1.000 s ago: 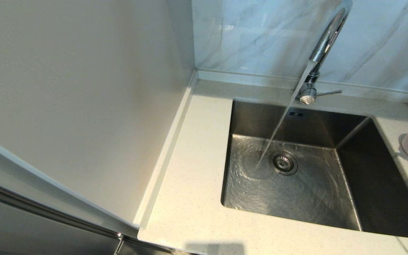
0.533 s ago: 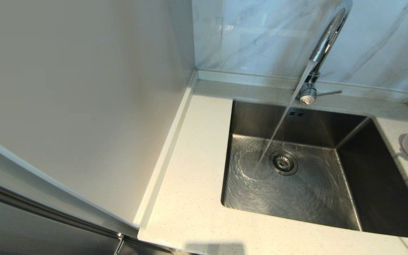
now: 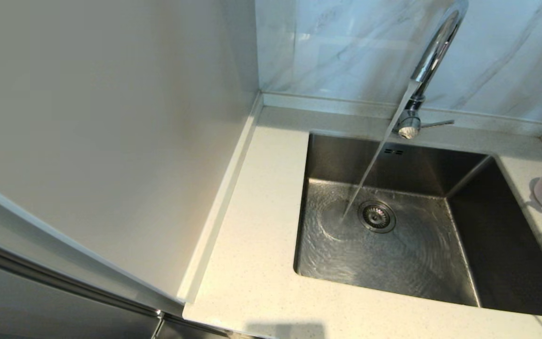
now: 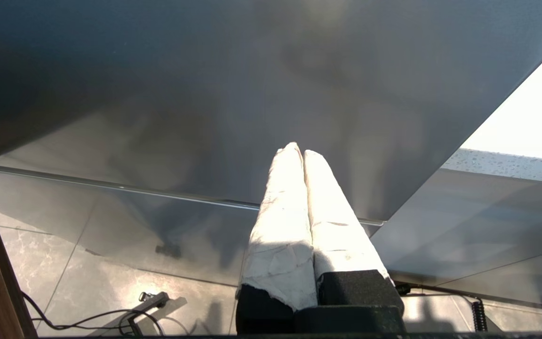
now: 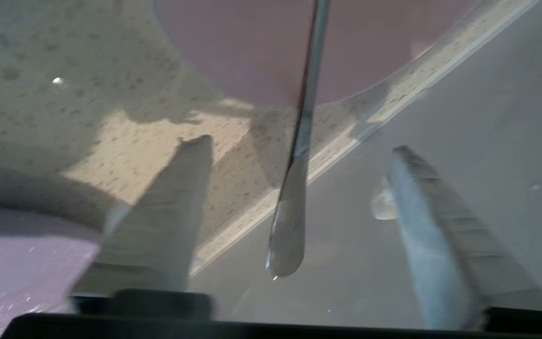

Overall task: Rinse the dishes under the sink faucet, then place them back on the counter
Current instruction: Pick up the spoon

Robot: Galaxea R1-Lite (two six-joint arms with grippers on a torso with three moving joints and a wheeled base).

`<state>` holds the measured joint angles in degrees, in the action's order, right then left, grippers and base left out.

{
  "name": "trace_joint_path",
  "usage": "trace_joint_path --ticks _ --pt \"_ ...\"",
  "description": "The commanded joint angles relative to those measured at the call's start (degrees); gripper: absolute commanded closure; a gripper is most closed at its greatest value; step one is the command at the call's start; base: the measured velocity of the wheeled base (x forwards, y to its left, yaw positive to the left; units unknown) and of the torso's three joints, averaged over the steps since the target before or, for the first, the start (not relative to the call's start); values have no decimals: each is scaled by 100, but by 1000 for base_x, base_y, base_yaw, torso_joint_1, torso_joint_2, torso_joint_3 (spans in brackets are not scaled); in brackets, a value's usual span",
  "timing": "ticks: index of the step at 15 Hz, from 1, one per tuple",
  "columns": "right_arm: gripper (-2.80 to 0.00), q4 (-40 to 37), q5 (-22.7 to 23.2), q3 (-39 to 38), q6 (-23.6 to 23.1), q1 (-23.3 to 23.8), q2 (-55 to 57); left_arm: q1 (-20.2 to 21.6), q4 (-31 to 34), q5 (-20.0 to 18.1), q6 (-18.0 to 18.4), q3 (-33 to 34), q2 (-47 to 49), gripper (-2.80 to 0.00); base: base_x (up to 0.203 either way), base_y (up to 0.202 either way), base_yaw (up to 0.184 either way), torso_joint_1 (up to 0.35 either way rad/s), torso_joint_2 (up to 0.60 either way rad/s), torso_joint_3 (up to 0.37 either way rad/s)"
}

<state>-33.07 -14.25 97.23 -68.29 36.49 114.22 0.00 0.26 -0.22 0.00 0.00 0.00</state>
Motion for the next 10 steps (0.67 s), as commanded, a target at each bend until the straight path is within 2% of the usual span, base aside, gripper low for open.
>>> trace_joint_path --ticks 1,10 --pt "0 16 -8 -23 -44 -10 22 0 1 4 0 0 0 0 0 0 0 0 0 0" --pt "0 20 8 210 -5 15 97 0 1 4 0 0 0 0 0 0 0 0 0 0"
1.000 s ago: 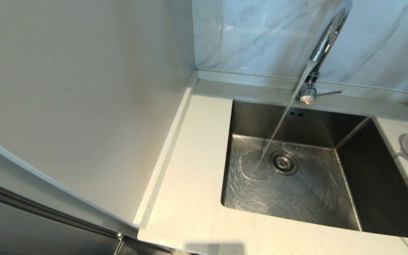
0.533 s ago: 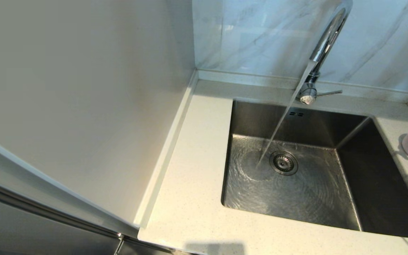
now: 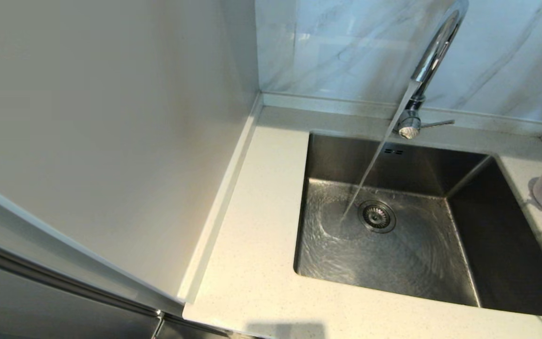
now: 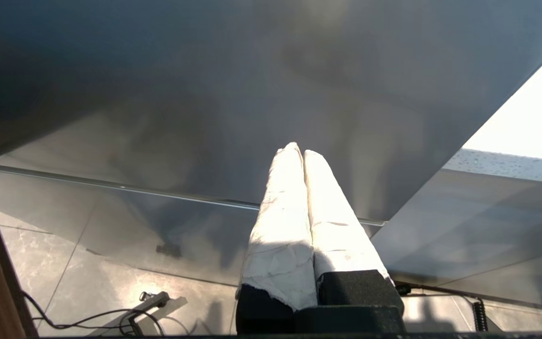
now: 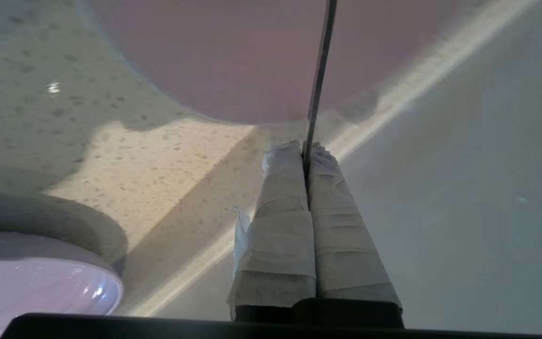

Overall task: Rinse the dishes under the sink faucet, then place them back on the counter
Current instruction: Pick up the spoon

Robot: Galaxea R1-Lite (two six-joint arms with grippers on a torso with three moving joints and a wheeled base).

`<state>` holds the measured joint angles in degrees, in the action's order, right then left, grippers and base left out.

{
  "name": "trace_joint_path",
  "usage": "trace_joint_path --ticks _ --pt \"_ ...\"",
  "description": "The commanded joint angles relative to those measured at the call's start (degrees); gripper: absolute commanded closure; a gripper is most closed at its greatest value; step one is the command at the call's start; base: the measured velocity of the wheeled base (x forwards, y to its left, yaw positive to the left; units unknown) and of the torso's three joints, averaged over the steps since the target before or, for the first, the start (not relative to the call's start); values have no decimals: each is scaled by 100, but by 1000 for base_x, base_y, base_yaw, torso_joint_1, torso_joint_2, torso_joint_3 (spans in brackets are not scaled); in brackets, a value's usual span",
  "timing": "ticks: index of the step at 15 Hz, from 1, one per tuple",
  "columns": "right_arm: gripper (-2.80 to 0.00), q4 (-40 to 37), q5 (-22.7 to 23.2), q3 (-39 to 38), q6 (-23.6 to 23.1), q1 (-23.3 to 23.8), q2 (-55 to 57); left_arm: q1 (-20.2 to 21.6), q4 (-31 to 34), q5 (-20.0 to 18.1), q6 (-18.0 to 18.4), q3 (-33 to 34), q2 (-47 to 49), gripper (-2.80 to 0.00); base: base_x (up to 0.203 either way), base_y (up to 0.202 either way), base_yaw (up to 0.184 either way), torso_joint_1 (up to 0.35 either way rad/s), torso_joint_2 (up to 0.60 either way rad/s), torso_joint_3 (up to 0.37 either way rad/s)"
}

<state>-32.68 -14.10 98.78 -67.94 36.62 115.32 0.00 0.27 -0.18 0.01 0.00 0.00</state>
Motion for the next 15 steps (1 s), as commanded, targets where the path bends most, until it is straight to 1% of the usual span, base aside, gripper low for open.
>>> trace_joint_path --ticks 1,6,8,10,12,13,15 --pt "0 -19 -2 130 -31 13 -24 0 0 1 -1 0 0 0 0 0 0 0 0 0" --pt "0 -35 126 671 285 121 -218 0 0 1 -1 0 0 0 0 0 0 0 0 0" --pt "0 -41 225 849 312 196 -333 0 0 -7 -1 0 0 0 0 0 0 0 0 0" --pt "0 -80 679 914 401 221 -524 0 0 1 -1 0 0 0 0 0 0 0 0 0" --pt "0 -298 1111 914 703 208 -767 0 0 -8 -1 0 0 0 0 0 0 0 0 0" --pt "0 -353 1320 886 744 151 -875 0 0 -8 -1 0 0 0 0 0 0 0 0 0" --pt "0 -362 1636 783 755 -117 -1039 0 0 1 -1 0 0 0 0 0 0 0 0 0"
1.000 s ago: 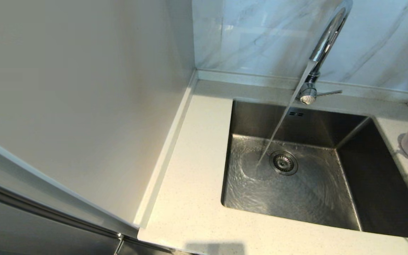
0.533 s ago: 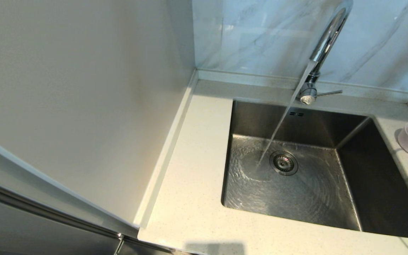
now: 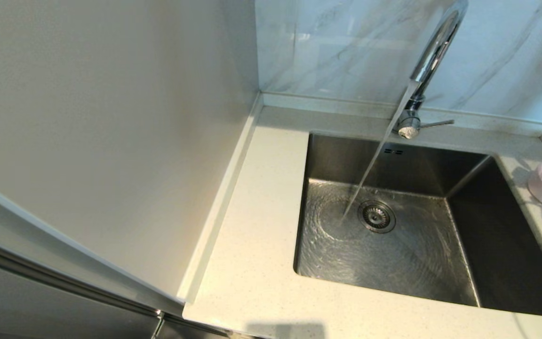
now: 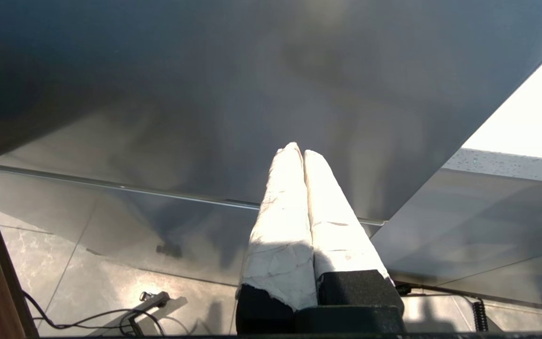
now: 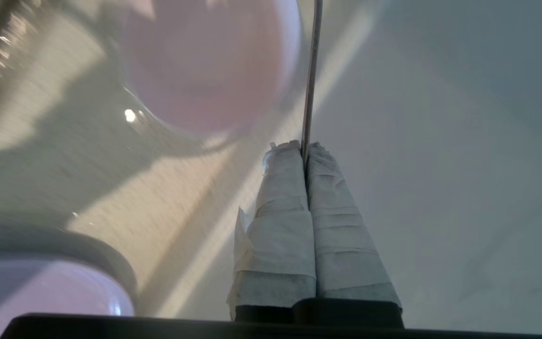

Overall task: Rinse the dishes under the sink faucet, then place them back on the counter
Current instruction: Pick up the spoon, then rinse the spoon

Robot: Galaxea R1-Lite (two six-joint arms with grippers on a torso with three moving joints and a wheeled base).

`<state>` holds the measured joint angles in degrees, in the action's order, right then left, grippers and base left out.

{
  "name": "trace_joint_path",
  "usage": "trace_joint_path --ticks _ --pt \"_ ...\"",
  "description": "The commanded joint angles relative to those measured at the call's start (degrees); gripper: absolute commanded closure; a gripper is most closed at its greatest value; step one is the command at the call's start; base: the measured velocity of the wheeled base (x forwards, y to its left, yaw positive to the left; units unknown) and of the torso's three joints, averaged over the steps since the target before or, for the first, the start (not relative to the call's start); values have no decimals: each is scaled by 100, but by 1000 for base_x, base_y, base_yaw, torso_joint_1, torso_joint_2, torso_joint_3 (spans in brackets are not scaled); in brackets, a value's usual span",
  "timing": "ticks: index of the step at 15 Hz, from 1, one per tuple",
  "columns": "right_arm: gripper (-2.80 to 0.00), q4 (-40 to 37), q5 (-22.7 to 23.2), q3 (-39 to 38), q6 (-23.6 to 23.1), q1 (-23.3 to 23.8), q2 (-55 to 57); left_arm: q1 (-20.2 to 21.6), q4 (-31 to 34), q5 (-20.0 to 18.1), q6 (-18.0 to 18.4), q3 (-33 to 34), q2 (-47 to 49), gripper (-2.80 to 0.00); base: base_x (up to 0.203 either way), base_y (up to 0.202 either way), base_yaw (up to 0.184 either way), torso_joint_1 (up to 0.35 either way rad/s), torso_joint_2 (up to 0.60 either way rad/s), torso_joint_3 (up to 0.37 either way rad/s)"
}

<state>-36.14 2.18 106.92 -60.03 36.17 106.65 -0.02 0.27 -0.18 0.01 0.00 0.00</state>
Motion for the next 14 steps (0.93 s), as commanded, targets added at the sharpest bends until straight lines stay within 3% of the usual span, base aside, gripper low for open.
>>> trace_joint_path --ticks 1,3,6,9,14 --pt "0 -13 156 -54 -39 -249 -227 2 0 -3 -1 0 0 0 0 0 0 0 0 0" --pt "0 65 712 -171 -57 -566 -386 2 0 1 -1 0 0 0 0 0 0 0 0 0" --pt "0 843 983 -750 -85 -984 -657 2 0 -2 -1 0 0 0 0 0 0 0 0 0" --pt "0 1964 1308 -2043 -263 -1255 -1256 2 0 -3 -1 0 0 0 0 0 0 0 0 0" --pt "0 4048 2258 -3906 -742 -1415 -2132 2 0 -8 -1 0 0 0 0 0 0 0 0 0"
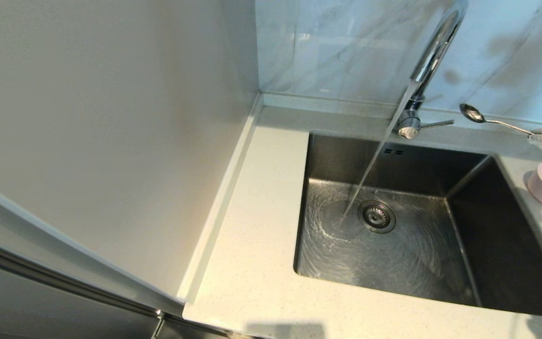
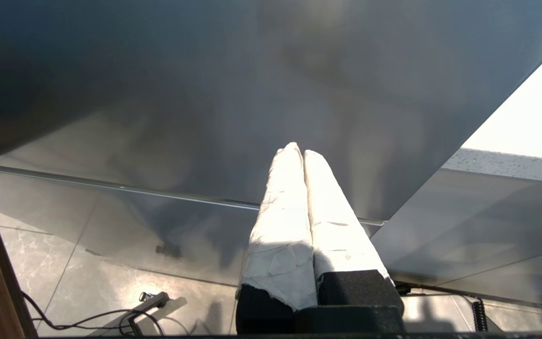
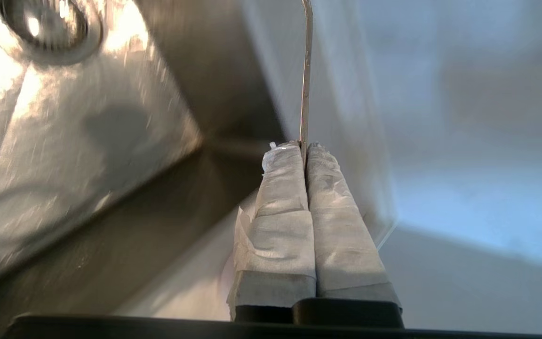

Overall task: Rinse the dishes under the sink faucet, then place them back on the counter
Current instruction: Rinse the spoon

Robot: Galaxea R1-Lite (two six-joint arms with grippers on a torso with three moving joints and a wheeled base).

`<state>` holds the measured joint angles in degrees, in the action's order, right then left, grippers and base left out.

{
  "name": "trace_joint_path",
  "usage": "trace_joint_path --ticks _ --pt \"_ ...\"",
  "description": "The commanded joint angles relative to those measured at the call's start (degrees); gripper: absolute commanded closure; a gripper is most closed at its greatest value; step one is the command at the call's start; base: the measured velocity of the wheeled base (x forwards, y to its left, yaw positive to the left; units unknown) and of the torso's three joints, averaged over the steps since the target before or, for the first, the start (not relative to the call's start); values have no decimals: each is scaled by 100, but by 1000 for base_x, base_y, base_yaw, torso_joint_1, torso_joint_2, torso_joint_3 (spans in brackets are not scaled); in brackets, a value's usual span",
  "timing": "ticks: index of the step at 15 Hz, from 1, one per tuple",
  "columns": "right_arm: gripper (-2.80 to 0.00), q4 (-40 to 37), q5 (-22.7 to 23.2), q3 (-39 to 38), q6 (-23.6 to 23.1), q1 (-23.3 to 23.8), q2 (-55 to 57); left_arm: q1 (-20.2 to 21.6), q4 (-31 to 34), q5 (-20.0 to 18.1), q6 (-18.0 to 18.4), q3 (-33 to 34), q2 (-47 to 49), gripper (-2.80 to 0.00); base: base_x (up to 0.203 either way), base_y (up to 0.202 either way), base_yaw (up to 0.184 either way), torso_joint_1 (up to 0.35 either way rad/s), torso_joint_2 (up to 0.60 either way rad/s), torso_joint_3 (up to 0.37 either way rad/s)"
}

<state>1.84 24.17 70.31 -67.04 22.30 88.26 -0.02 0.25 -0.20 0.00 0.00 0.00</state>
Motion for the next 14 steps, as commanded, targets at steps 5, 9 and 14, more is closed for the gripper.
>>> trace_joint_path --ticks 5,9,14 --pt "0 1998 294 -1622 -63 -311 -478 2 1 3 0 0 0 0 0 0 0 0 0 0" --pt "0 3033 271 -2701 -128 -528 -557 2 1 3 0 0 0 0 0 0 0 0 0 0" --pt "0 3545 -316 -2825 -172 -1049 -286 2 1 3 0 0 0 0 0 0 0 0 0 0"
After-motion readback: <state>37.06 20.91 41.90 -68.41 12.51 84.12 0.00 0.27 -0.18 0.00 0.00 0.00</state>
